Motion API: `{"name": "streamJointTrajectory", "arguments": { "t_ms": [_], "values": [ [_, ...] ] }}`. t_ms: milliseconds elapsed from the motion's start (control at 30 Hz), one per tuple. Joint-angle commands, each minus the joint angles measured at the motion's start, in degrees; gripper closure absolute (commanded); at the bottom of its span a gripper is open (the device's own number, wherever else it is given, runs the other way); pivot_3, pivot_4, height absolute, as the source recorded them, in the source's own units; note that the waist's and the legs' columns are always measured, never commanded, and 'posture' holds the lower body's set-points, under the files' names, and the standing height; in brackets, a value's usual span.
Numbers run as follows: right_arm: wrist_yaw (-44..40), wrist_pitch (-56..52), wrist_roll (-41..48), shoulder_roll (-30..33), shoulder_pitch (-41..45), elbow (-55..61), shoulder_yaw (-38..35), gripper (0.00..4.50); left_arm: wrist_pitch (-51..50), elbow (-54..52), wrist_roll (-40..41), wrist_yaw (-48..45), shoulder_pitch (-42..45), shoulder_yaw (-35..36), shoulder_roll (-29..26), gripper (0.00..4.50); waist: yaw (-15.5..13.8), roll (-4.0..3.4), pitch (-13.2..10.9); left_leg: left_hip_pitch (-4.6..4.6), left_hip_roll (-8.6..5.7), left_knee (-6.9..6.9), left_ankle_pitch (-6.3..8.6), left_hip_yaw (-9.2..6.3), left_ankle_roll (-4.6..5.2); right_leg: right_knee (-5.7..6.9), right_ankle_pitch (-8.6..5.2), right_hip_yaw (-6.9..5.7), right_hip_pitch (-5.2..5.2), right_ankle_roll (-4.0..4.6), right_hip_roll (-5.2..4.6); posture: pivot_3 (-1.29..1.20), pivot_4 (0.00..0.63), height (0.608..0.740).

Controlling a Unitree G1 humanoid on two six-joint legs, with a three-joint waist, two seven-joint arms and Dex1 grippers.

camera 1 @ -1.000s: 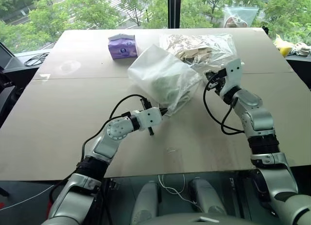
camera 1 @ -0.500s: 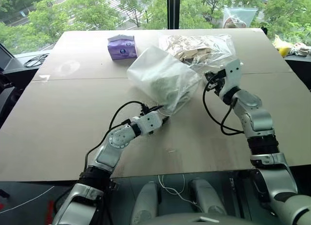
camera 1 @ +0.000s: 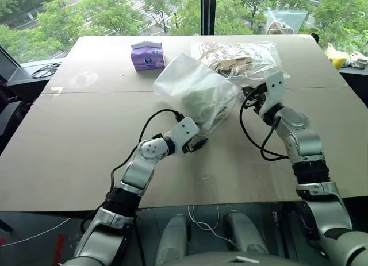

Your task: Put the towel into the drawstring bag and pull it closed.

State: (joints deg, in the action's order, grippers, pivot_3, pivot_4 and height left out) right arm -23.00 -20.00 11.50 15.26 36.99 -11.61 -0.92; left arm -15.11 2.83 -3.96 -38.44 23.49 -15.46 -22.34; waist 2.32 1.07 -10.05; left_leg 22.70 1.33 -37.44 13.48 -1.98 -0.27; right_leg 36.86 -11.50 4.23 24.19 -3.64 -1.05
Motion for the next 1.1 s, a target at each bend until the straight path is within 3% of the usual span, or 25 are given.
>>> {"name": "streamJointTrajectory", "arguments": {
  "t_ms": [33,167,367,467,600,733,933,1100],
  "values": [
    [0.3,0.1,0.1,0.2,0.5,2.9,-0.8,4.5,-5.1,4.5,-0.4,-0.8,-0.9,-2.1,1.2,2.6,0.0,-0.01,0.0,-0.01,0.0,0.0,0.0,0.0,0.0,0.0,0.0,0.0,0.0,0.0,0.0,0.0,0.15,0.74],
    [0.4,-0.2,0.2,0.5,-0.1,3.6,-1.0,4.5,-10.7,3.7,3.6,-0.1,-2.8,0.9,3.5,4.47,0.1,-0.04,0.0,-0.05,0.01,0.0,0.0,-0.02,0.0,0.01,0.0,0.0,-0.01,0.0,0.01,0.0,0.15,0.74],
    [0.4,-0.7,0.3,0.8,-0.4,3.9,-1.2,4.5,-10.3,0.1,3.7,1.3,-5.5,1.8,2.5,4.47,0.8,-0.06,0.1,-0.11,0.04,0.06,0.0,-0.01,0.0,0.01,0.0,0.02,-0.02,0.01,0.04,0.0,0.15,0.74],
    [0.3,-0.7,0.3,0.8,0.0,3.6,-1.0,4.5,-2.3,-0.9,3.2,5.8,-5.5,4.7,3.3,4.47,1.2,-0.07,0.1,-0.12,0.05,0.11,0.0,-0.01,0.0,0.01,0.0,0.02,-0.01,0.01,0.04,0.0,0.15,0.74],
    [0.2,-0.4,0.3,0.8,0.7,2.8,-1.0,4.5,15.9,-1.9,-5.1,14.6,-4.7,5.9,-0.5,4.47,1.3,-0.07,0.0,-0.06,0.06,0.12,0.0,-0.03,0.0,0.01,0.01,0.02,0.06,0.02,0.06,0.0,0.15,0.74],
    [0.3,0.1,0.2,1.1,1.2,2.2,-1.5,4.5,22.5,-1.9,-10.3,22.9,-5.1,8.4,-2.2,4.47,0.9,-0.07,0.0,0.01,0.05,0.12,0.0,0.0,0.0,-0.05,0.01,0.02,0.07,0.02,0.01,0.0,0.15,0.74],
    [0.5,0.5,0.3,1.8,1.6,1.3,-2.2,4.5,25.5,-2.3,-16.0,30.5,-4.3,10.4,-2.8,4.47,0.1,-0.07,0.0,0.12,0.01,0.21,0.02,0.03,-0.01,-0.17,0.11,0.01,0.09,0.18,-0.05,0.0,0.15,0.74],
    [0.6,0.8,0.3,2.2,2.3,0.6,-2.3,4.5,22.1,0.0,-17.2,32.5,-3.8,11.5,-2.4,4.47,0.0,-0.07,0.0,0.15,0.01,0.24,0.02,0.01,-0.01,-0.16,0.09,-0.01,0.14,0.14,-0.04,0.0,0.15,0.74]
  ]
}}
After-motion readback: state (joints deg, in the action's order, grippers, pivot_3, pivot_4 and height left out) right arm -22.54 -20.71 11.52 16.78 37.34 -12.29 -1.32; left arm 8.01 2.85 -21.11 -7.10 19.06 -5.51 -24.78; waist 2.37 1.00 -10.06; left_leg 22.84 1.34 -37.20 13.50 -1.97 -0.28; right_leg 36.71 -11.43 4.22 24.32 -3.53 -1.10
